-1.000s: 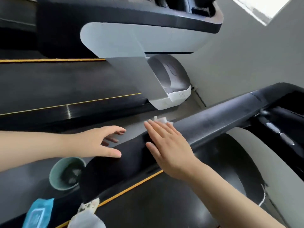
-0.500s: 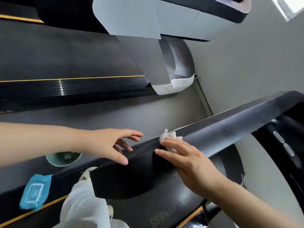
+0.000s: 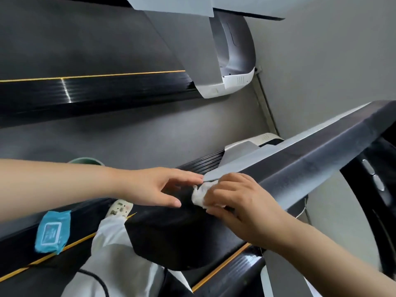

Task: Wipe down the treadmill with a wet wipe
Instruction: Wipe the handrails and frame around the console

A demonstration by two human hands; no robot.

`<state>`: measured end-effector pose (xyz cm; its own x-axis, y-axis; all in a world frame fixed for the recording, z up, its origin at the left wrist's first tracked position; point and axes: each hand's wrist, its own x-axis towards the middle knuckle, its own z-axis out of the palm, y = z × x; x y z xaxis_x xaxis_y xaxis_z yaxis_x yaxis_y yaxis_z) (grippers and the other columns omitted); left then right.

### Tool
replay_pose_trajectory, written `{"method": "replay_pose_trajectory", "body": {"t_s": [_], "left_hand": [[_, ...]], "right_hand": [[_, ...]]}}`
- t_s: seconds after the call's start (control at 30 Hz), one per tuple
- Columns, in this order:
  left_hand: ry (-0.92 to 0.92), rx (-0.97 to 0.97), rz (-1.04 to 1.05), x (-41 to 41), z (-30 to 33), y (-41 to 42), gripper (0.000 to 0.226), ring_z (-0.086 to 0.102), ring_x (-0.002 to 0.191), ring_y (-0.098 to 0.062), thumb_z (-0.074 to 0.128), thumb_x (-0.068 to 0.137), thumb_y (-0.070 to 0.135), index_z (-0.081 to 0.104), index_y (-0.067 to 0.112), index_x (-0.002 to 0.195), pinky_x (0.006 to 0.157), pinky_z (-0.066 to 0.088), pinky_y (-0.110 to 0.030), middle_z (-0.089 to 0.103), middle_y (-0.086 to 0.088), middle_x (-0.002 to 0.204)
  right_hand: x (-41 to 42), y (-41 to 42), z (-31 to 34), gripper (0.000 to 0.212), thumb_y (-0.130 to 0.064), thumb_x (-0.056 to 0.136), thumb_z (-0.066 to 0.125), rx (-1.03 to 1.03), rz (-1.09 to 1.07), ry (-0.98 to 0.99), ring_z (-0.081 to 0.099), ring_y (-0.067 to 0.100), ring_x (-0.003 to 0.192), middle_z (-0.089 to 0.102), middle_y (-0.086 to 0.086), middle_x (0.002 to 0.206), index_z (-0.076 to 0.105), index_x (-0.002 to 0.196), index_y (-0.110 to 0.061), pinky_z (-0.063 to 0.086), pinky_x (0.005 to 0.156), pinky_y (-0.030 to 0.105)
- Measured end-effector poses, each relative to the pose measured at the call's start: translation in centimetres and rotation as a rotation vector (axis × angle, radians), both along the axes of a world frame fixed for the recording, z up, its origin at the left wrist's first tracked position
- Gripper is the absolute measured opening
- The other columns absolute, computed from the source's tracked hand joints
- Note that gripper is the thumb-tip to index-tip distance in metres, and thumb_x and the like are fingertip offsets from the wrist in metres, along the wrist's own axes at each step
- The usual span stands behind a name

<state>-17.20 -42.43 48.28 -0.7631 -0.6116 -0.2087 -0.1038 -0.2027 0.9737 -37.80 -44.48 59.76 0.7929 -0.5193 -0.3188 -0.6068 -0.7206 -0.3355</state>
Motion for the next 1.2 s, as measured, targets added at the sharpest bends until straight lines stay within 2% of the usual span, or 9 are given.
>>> {"method": "replay_pose_trajectory", "body": {"t_s": [0.27, 0.53, 0.63, 0.73, 0.83, 0.97, 1.03, 1.1, 1.2], "left_hand": [[0.013, -0.19, -0.164, -1.0, -0.2, 1.3, 0.064, -0.013, 0.135, 0.015, 0.041, 0.091, 0.033, -0.003, 0.04, 0.137, 0.109, -0.004, -0.006, -0.013, 0.025, 0.149], [-0.027, -0.253, -0.209, -1.5, 0.2, 2.6, 0.062, -0.01, 0.139, 0.01, 0.022, 0.095, 0.051, -0.013, 0.03, 0.141, 0.113, -0.003, -0.011, -0.011, 0.015, 0.155], [-0.013, -0.247, -0.148, 0.3, 0.2, 4.0, 0.072, 0.019, 0.135, 0.005, 0.02, 0.096, 0.053, 0.02, 0.003, 0.148, 0.11, 0.014, -0.013, 0.016, 0.014, 0.154], [-0.027, 0.001, -0.171, 2.9, -0.5, 6.0, 0.02, 0.039, 0.113, -0.009, 0.032, 0.102, 0.029, 0.042, 0.013, 0.103, 0.099, 0.03, -0.017, 0.037, 0.005, 0.131], [-0.149, -0.076, -0.17, 3.6, -1.8, 7.3, 0.058, 0.043, 0.116, -0.027, 0.02, 0.095, 0.062, 0.044, 0.009, 0.103, 0.1, 0.035, -0.042, 0.036, -0.005, 0.134], [-0.204, -0.06, -0.17, 2.8, -1.0, 6.7, 0.049, 0.038, 0.109, 0.01, 0.021, 0.095, 0.057, 0.043, 0.014, 0.102, 0.092, 0.029, -0.017, 0.037, 0.026, 0.118], [-0.237, -0.038, -0.198, 2.0, -0.6, 5.9, 0.049, 0.042, 0.099, 0.016, 0.025, 0.097, 0.053, 0.028, 0.018, 0.13, 0.087, 0.029, -0.013, 0.045, 0.027, 0.114], [-0.238, -0.03, -0.189, 1.6, -0.7, 5.8, 0.064, 0.039, 0.121, 0.011, 0.019, 0.088, 0.067, -0.002, 0.039, 0.142, 0.105, 0.028, -0.031, 0.04, 0.021, 0.139], [-0.286, -0.139, -0.273, 1.5, -1.4, 6.6, 0.068, -0.003, 0.141, 0.008, 0.007, 0.079, 0.08, -0.035, 0.058, 0.127, 0.115, 0.006, -0.053, -0.011, 0.029, 0.153]], "right_hand": [[0.1, -0.8, -0.4, 0.018, -0.014, 0.084, 0.042, 0.076, -0.107, 0.018, 0.046, 0.012, 0.074, 0.055, -0.002, 0.08, 0.058, 0.092, -0.017, 0.041, 0.065, 0.027], [-0.7, -1.6, 0.9, 0.044, -0.015, 0.073, 0.028, 0.212, -0.213, 0.053, 0.062, 0.011, 0.086, 0.066, -0.007, 0.094, 0.069, 0.089, -0.018, 0.048, 0.074, 0.026], [-1.6, -1.9, 0.7, 0.041, -0.011, 0.075, 0.03, 0.152, -0.241, 0.035, 0.062, 0.012, 0.09, 0.066, -0.008, 0.099, 0.067, 0.091, -0.02, 0.051, 0.074, 0.031], [-1.9, -1.7, 0.3, 0.037, 0.0, 0.076, 0.041, 0.084, -0.22, 0.056, 0.06, 0.012, 0.09, 0.067, -0.006, 0.099, 0.068, 0.093, -0.018, 0.049, 0.077, 0.027], [-1.3, -1.4, -0.2, 0.036, -0.005, 0.081, 0.039, 0.08, -0.147, 0.093, 0.058, 0.011, 0.093, 0.068, -0.005, 0.102, 0.068, 0.099, -0.018, 0.041, 0.085, 0.02], [0.3, -2.0, -0.9, 0.034, -0.011, 0.085, 0.04, 0.156, -0.113, 0.138, 0.059, 0.01, 0.098, 0.067, -0.008, 0.11, 0.065, 0.107, -0.021, 0.047, 0.084, 0.023], [1.1, -2.3, -1.3, 0.037, -0.008, 0.084, 0.041, 0.192, -0.142, 0.138, 0.058, 0.011, 0.103, 0.065, -0.008, 0.115, 0.065, 0.111, -0.02, 0.049, 0.086, 0.027], [2.1, -2.6, -1.5, 0.044, -0.01, 0.085, 0.037, 0.263, -0.179, 0.135, 0.053, 0.008, 0.112, 0.06, -0.009, 0.125, 0.062, 0.119, -0.022, 0.044, 0.093, 0.024], [4.0, -2.5, -2.1, 0.047, -0.016, 0.097, 0.035, 0.472, -0.104, 0.266, 0.033, -0.002, 0.133, 0.035, -0.018, 0.148, 0.04, 0.141, -0.031, 0.026, 0.109, 0.017]]}}
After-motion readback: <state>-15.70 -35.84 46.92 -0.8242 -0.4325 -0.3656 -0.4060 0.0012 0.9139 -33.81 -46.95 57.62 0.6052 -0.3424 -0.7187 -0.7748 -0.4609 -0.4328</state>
